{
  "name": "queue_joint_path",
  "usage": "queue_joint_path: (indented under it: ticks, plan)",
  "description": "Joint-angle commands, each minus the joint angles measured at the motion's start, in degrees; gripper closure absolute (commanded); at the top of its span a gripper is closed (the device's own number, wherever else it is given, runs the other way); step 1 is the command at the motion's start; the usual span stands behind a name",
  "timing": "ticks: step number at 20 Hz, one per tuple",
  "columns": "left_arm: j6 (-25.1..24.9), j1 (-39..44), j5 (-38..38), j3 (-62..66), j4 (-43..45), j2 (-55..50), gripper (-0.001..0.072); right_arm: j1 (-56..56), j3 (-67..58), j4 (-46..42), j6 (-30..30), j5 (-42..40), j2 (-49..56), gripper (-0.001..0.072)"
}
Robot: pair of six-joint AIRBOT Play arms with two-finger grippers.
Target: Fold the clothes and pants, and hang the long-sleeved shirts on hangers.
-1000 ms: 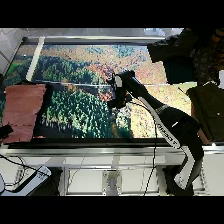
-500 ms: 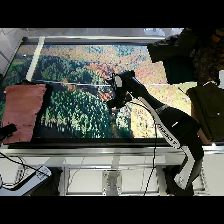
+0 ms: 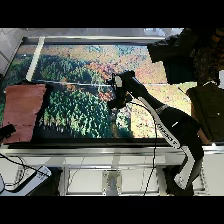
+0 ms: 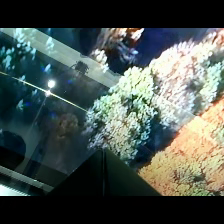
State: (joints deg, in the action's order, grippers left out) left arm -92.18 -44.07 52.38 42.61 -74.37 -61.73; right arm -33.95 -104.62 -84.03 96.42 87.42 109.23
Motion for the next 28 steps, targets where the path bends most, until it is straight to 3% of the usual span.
queue_joint_path:
  ticks: [1,4,5,14,17,18,19,22,24,26,28]
  plan:
    - [1.46,-0.22,0.11,-0.02,3.37,1.77,0.0413,-0.04,-0.04,-0.02,-0.04,0.02,0.02,0.0708]
    - [1.97,-0.46,0.07,-0.09,2.93,0.66,0.0394,-0.04,-0.04,-0.02,-0.07,-0.02,0.02,0.0708]
    - [1.97,-0.46,0.13,-0.09,2.73,-0.13,0.0321,-0.04,-0.04,-0.02,-0.09,0.0,0.02,0.0708]
    - [1.79,-0.42,-0.17,-0.13,0.26,-4.37,0.0325,-0.04,-0.04,-0.04,-0.07,0.02,0.02,0.0708]
    - [1.79,-0.44,-1.29,-0.13,0.22,-4.37,0.0477,-0.04,-0.04,-0.04,-0.07,0.04,0.02,0.0708]
    - [1.79,-0.44,-1.27,-0.13,0.17,-4.37,0.0603,-0.04,-0.04,-0.04,-0.07,0.04,0.02,0.0708]
    - [1.79,-0.42,-1.05,-0.11,0.13,-4.31,0.0682,-0.04,-0.04,-0.09,-0.07,0.02,0.02,0.0708]
    - [1.2,1.36,0.07,0.7,-0.81,-1.92,0.0684,0.02,-0.04,-0.85,-0.5,0.04,0.02,0.0708]
    - [-4.74,4.59,2.25,4.37,-8.48,1.07,0.0685,0.07,-0.07,-0.81,-4.76,0.22,-0.2,0.0684]
    - [-10.93,8.59,9.84,12.52,-20.92,2.16,0.0686,0.2,-1.2,-0.63,-6.6,0.15,-0.98,0.0503]
    - [-14.67,13.75,18.97,22.67,-29.42,1.92,0.0686,0.9,-4.83,-0.72,-8.0,0.94,-2.03,0.0488]
